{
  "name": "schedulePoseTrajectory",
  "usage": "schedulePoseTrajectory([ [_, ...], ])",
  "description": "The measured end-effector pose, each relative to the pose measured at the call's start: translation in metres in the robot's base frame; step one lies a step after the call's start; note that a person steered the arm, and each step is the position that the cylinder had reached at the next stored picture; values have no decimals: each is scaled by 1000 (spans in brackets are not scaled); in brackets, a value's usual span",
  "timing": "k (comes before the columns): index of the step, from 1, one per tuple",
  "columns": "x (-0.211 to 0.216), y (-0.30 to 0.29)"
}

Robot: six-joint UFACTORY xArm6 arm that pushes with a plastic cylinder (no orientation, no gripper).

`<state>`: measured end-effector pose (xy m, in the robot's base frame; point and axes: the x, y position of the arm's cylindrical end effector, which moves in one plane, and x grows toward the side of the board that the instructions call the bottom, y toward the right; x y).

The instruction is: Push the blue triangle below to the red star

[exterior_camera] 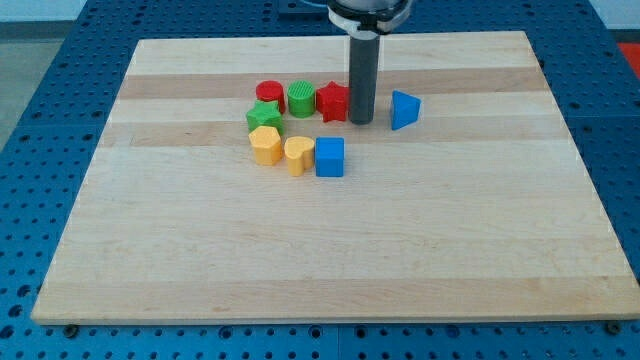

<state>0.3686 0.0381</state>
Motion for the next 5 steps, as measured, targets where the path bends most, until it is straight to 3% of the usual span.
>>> schedulePoseTrajectory([
  [2, 36, 23],
  [5, 17, 130],
])
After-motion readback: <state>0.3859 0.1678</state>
